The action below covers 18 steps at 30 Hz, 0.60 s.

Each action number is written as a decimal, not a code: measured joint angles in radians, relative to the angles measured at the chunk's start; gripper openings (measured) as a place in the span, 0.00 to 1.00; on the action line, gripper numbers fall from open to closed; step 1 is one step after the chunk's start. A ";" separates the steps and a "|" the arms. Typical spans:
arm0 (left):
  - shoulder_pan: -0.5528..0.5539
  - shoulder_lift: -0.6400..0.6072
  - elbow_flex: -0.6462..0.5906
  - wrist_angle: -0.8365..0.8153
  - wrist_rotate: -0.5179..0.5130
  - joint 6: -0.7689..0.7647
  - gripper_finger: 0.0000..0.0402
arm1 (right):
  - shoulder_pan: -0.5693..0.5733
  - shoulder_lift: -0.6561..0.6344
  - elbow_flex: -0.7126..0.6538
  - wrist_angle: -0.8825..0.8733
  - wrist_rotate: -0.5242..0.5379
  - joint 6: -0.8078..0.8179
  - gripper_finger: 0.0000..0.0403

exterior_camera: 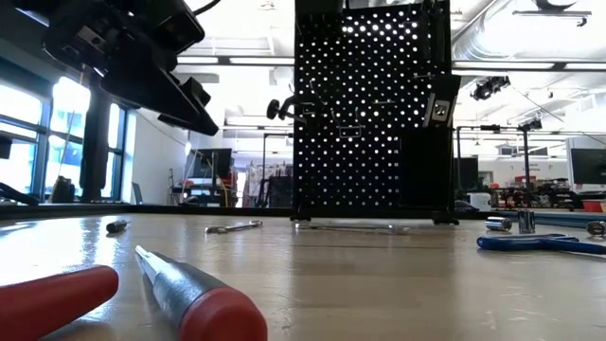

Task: Hang tools onto peg board
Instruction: Hang the silver socket onto the pegboard, then hang the silver combination wrench onto the pegboard

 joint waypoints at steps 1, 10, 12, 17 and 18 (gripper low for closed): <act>0.000 0.000 0.000 0.000 0.000 -0.002 0.44 | -0.006 0.000 0.000 -0.005 -0.015 0.005 0.14; 0.000 0.000 0.000 0.005 -0.009 -0.020 0.44 | -0.010 -0.001 0.000 -0.015 -0.027 0.018 0.31; 0.000 0.000 0.000 0.008 -0.011 -0.024 0.44 | -0.010 -0.001 0.000 -0.015 -0.027 0.018 0.36; 0.000 0.000 0.000 0.013 -0.011 -0.034 0.44 | -0.010 -0.004 0.001 -0.016 -0.024 0.028 0.45; 0.000 0.000 0.000 0.013 -0.011 -0.036 0.44 | -0.009 -0.007 0.001 -0.015 -0.017 0.027 0.46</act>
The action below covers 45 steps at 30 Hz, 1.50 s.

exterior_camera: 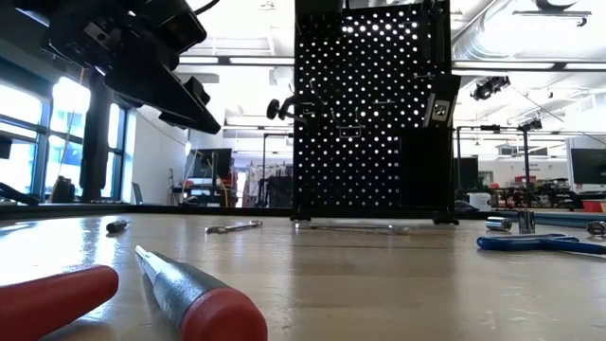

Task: Hang tools onto peg board
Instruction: Hang the silver combination wrench onto the pegboard

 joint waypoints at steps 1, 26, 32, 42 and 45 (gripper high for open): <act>0.000 0.000 0.000 0.000 0.000 -0.001 0.44 | 0.005 -0.006 0.000 0.001 0.005 -0.002 0.46; 0.000 0.062 0.001 0.062 -0.007 0.085 0.44 | 0.661 -0.171 -0.114 -0.705 0.170 0.608 0.46; 0.038 0.199 0.002 0.224 -0.015 0.115 0.44 | 0.800 -0.171 -0.353 -0.619 0.171 0.858 0.46; 0.153 0.439 0.087 0.342 -0.014 0.209 0.44 | 0.851 -0.164 -0.910 0.026 0.255 1.033 0.46; 0.174 0.499 0.140 0.340 -0.014 0.265 0.44 | 0.824 -0.136 -1.051 0.256 0.283 1.006 0.46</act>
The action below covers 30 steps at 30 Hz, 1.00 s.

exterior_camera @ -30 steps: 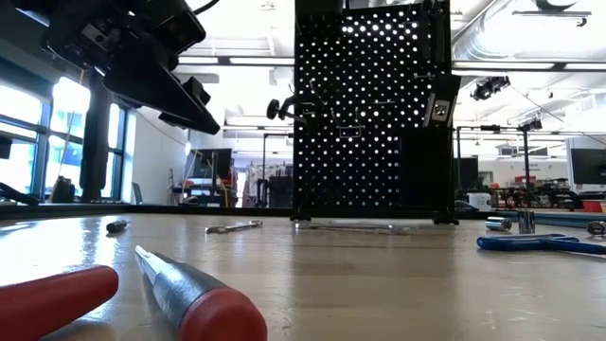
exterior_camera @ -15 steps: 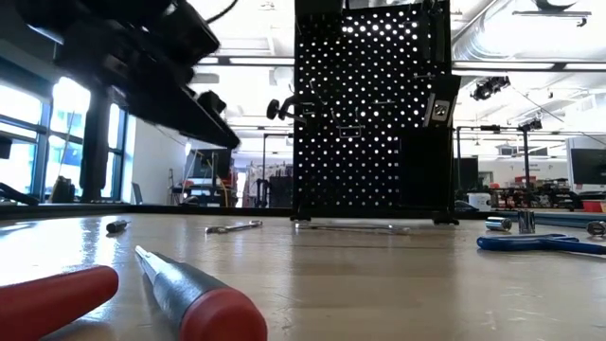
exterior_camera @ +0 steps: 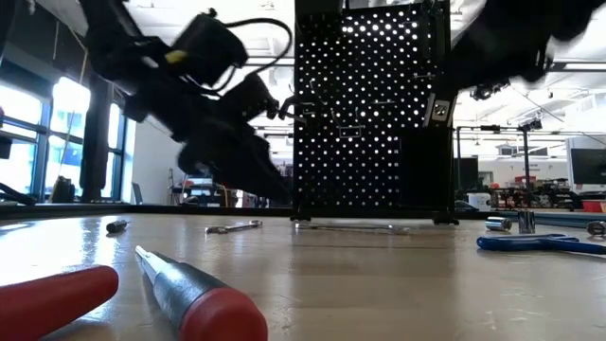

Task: Hang tools onto peg board
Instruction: Hang the silver combination wrench onto the pegboard

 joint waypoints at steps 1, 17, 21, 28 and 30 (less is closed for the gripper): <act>0.005 0.016 0.017 -0.001 0.000 0.018 0.44 | -0.013 0.014 -0.034 0.062 0.004 -0.011 0.46; 0.121 0.130 0.182 -0.153 0.115 0.192 0.44 | -0.276 0.282 -0.134 0.442 -0.079 -0.325 0.46; 0.146 0.130 0.183 -0.153 0.148 0.214 0.44 | -0.318 0.300 -0.135 0.444 -0.083 -0.325 0.46; 0.177 0.130 0.183 -0.151 0.231 0.216 0.44 | -0.374 0.343 -0.135 0.486 -0.207 -0.328 0.42; 0.177 0.130 0.183 -0.147 0.241 0.216 0.44 | -0.379 0.359 -0.133 0.497 -0.210 -0.317 0.39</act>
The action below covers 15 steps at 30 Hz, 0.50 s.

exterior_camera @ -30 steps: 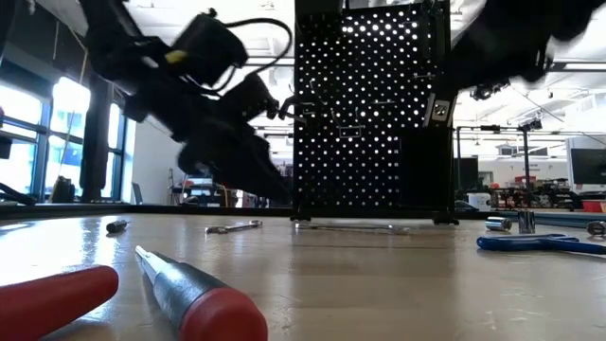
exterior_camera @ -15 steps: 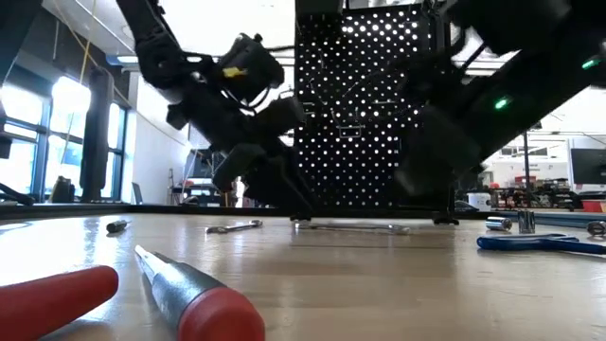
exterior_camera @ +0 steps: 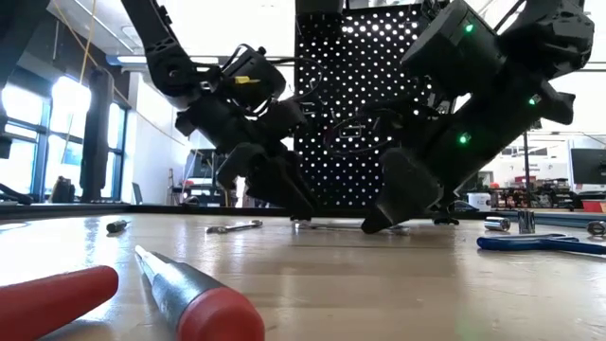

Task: Hang tools onto peg board
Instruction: Hang the silver combination wrench onto the pegboard

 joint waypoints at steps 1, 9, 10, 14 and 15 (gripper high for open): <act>0.001 0.000 0.000 0.002 0.009 0.004 0.44 | -0.003 0.007 0.000 0.006 -0.002 0.001 0.37; 0.004 0.048 0.011 0.030 0.104 0.027 0.43 | 0.011 0.038 0.002 0.056 -0.002 -0.006 0.11; 0.004 0.061 0.019 0.026 0.104 0.028 0.42 | 0.016 0.038 0.001 0.060 0.003 -0.012 0.07; 0.004 0.105 0.051 0.027 0.111 0.040 0.42 | 0.037 0.041 0.002 0.067 0.028 -0.011 0.07; 0.004 0.111 0.058 0.027 0.114 0.042 0.42 | 0.042 0.041 0.006 0.060 0.034 -0.010 0.07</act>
